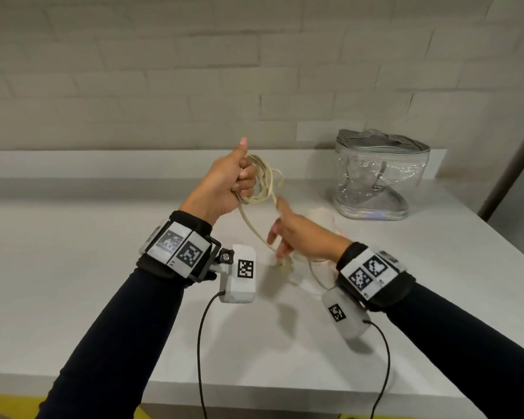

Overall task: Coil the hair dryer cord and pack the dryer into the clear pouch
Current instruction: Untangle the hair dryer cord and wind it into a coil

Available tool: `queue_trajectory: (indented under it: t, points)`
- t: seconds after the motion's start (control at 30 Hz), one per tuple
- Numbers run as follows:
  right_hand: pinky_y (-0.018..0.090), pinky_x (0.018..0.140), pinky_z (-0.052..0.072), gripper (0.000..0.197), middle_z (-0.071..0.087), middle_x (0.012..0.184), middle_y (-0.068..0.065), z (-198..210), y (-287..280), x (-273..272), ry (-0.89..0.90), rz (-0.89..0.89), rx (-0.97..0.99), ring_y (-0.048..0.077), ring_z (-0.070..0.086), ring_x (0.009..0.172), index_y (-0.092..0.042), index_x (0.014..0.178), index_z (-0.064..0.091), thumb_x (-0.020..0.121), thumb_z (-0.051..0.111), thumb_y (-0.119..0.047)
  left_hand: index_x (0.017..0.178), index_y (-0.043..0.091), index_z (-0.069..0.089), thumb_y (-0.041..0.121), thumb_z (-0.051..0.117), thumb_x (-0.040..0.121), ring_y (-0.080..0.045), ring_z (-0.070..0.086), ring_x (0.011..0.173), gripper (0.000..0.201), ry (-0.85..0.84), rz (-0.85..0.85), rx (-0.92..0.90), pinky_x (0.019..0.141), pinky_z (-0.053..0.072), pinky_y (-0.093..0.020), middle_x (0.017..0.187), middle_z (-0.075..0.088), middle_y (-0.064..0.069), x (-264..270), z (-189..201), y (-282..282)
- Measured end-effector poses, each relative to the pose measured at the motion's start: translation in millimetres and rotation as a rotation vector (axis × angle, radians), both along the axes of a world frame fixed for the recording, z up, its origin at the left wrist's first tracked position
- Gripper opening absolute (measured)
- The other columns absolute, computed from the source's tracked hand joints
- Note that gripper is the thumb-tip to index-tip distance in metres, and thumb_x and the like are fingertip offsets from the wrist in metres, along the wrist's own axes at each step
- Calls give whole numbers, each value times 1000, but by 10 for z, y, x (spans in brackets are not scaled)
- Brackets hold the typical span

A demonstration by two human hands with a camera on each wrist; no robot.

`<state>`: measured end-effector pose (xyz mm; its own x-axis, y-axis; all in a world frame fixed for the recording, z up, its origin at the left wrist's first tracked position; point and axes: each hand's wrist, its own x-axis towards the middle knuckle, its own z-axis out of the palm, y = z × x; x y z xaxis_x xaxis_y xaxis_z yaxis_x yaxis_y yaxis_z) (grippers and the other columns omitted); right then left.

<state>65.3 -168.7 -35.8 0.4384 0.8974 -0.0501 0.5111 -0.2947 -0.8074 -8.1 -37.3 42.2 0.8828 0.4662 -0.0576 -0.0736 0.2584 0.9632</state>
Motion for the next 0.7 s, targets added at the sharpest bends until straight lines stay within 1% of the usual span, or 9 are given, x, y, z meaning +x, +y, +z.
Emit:
queue_trajectory:
  t: [0.13,0.2,0.27,0.33,0.4,0.43,0.53,0.63,0.7]
  points:
    - [44,71,52,55,55,86,14,-96,-79,-177,-595,138,-278,27,54,68,-5,143,7,95,34,-10,65,17,33,40,27,99,-6,24,25,41,-70,59,-104,32,24,-15,42,56,5,115,-73,-39]
    - [46,67,48,35,52,85,15,-32,-180,-236,-768,210,-301,34,56,72,-3,125,28,91,35,1,66,16,31,35,27,100,-8,28,27,39,-92,147,-93,33,26,-16,57,70,0,150,-119,-39]
    - [44,64,46,22,51,86,12,61,-279,-264,-830,235,-265,33,56,74,-10,105,34,88,35,4,66,17,30,32,25,100,-9,39,29,38,-109,202,-64,34,28,-17,73,76,-4,157,-157,-32]
    - [37,65,44,12,49,85,4,198,-344,-254,-745,221,-195,24,51,72,-10,99,42,90,37,-3,76,19,38,31,23,101,-9,53,35,32,-99,196,36,37,34,-17,85,76,-4,155,-198,-66]
    - [28,64,39,16,48,83,-4,341,-362,-211,-583,208,-68,14,47,69,-6,97,53,93,39,-12,99,18,44,30,21,101,-10,62,44,26,-59,140,219,43,42,-19,92,75,-6,164,-257,-137]
    - [25,63,39,18,48,86,-7,415,-348,-181,-567,215,3,9,48,69,-5,96,57,94,40,-13,99,15,44,30,22,101,-10,63,44,26,-44,96,305,45,43,-22,87,76,-5,169,-286,-180]
    - [19,59,44,19,52,87,-12,534,-270,-9,-486,154,245,-10,51,68,-6,87,63,94,46,-11,75,5,46,30,26,101,-10,51,32,41,-7,5,527,39,34,-24,44,63,1,171,-321,-267]
    - [20,56,39,18,51,73,2,506,-183,209,-317,39,418,-1,46,56,-18,74,57,90,54,-12,72,0,56,39,21,100,-9,36,26,59,92,-82,699,38,33,-20,32,50,-1,136,-290,-333]
    - [19,59,34,18,45,71,-2,462,-133,286,-239,20,482,0,39,58,-21,71,51,87,58,-16,70,6,53,52,14,96,-9,30,27,66,134,-149,695,38,28,-20,30,39,4,94,-265,-353]
